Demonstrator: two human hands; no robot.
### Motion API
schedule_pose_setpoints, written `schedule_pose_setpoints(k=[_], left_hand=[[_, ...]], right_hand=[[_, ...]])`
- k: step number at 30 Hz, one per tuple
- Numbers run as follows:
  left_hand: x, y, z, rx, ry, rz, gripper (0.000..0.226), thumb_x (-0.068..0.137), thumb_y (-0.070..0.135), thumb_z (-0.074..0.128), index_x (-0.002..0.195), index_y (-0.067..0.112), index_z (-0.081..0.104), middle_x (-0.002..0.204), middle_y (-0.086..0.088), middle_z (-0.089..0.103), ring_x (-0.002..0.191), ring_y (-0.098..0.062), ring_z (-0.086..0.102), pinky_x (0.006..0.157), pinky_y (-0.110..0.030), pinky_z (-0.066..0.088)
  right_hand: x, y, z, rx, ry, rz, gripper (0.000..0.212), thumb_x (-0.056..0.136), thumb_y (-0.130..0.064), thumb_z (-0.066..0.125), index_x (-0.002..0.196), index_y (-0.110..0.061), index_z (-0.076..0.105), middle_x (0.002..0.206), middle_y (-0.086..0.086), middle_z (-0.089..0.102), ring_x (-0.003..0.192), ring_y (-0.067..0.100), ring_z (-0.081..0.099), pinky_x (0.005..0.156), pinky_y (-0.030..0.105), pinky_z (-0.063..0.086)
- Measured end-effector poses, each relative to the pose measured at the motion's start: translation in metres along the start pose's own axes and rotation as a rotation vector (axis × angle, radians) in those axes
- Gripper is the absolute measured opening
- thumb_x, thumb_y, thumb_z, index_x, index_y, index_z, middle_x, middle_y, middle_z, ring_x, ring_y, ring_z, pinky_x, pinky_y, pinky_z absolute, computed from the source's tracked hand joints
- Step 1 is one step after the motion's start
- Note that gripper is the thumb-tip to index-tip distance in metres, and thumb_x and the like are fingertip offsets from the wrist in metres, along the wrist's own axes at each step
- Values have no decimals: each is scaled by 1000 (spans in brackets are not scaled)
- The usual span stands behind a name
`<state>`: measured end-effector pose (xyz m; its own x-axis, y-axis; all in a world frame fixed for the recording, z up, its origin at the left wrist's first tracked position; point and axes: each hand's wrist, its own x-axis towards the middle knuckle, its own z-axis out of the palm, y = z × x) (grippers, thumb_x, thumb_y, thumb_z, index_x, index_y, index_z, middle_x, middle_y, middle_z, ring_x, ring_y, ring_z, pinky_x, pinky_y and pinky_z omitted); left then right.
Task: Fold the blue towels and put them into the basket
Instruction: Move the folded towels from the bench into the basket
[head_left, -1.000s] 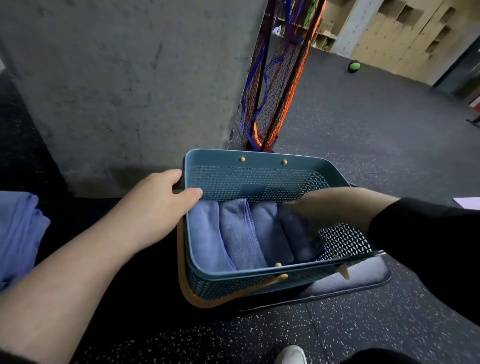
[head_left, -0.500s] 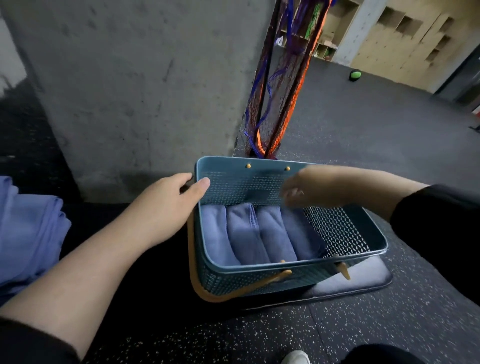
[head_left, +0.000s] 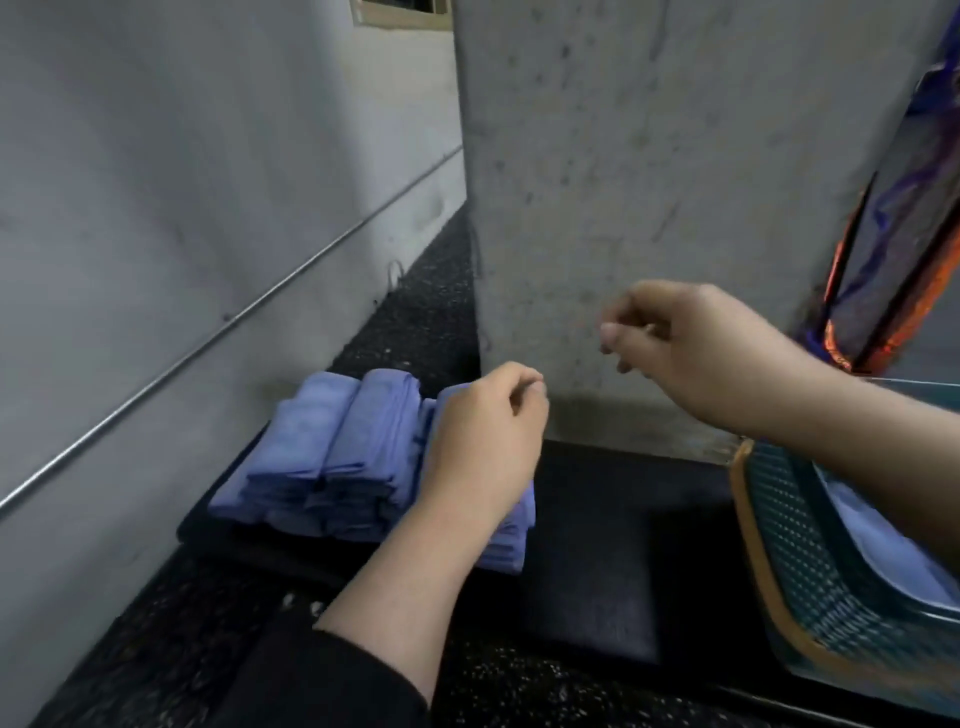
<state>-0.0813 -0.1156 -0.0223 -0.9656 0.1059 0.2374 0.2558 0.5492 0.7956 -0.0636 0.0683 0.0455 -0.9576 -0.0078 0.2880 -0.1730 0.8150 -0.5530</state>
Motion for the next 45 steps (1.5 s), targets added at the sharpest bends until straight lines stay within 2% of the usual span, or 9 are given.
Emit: schedule_pose_setpoints(k=[6, 11, 16, 22, 26, 32, 36, 41, 45], left_hand=[[-4, -48, -69, 62, 236, -123, 12, 98, 29, 58, 91, 29, 68, 83, 8, 70, 80, -11, 62, 70, -27, 46], [-10, -76, -61, 214, -14, -190, 20, 99, 33, 57, 111, 20, 68, 92, 10, 66, 95, -17, 64, 78, -27, 43], [-14, -80, -39, 395, -194, -206, 33, 105, 30, 45, 133, 18, 58, 129, -3, 63, 118, -24, 57, 90, -30, 41], [-4, -81, -42, 83, -119, -318, 34, 99, 24, 52, 133, 26, 58, 122, 4, 68, 111, -15, 62, 96, -33, 48], [-5, -68, -44, -388, 8, -423, 32, 94, 41, 62, 124, 33, 57, 109, 7, 69, 99, -15, 69, 90, -46, 58], [-9, -22, -34, -538, -115, -332, 23, 93, 41, 67, 102, 21, 69, 91, 0, 77, 83, -18, 74, 67, -38, 61], [-11, 15, -13, -522, -126, -128, 17, 90, 33, 73, 96, 18, 69, 79, -5, 75, 66, -20, 70, 51, -34, 53], [-22, 62, 37, -697, -313, -110, 20, 100, 32, 56, 97, 15, 66, 78, -8, 73, 63, -30, 67, 60, -37, 51], [-27, 69, 82, -522, -445, -126, 16, 101, 34, 55, 100, 26, 69, 89, -3, 75, 72, -24, 72, 64, -35, 55]], right_hand=[[15, -26, 96, 72, -177, 139, 25, 90, -47, 66, 92, -22, 67, 88, -6, 70, 86, 18, 65, 77, 31, 51], [18, -27, 154, 145, -304, 361, 47, 87, -52, 68, 85, -6, 64, 84, 14, 71, 80, 29, 68, 76, 42, 57], [20, -25, 180, 234, -240, 492, 43, 84, -47, 73, 81, -8, 58, 80, 8, 68, 73, 23, 64, 62, 33, 49], [15, -29, 184, 616, -30, 606, 14, 83, -19, 65, 80, -5, 62, 64, 2, 58, 55, 16, 52, 46, 23, 40], [7, -47, 165, 829, 106, 559, 13, 86, -17, 60, 89, -14, 72, 73, -1, 71, 66, 16, 65, 59, 31, 53], [-4, -54, 103, 1002, 96, 530, 21, 86, -20, 62, 94, -1, 67, 84, 15, 69, 72, 26, 64, 67, 41, 55], [-18, -36, 37, 886, 72, 464, 17, 93, -25, 70, 101, -9, 72, 89, 11, 76, 77, 22, 74, 66, 36, 62], [-41, 18, -67, 574, 249, 367, 22, 92, -20, 70, 99, 1, 69, 81, 19, 68, 71, 18, 60, 64, 34, 51], [-71, 81, -133, 392, 165, 550, 29, 92, -23, 71, 105, 3, 68, 88, 15, 65, 81, 22, 60, 73, 37, 52]])
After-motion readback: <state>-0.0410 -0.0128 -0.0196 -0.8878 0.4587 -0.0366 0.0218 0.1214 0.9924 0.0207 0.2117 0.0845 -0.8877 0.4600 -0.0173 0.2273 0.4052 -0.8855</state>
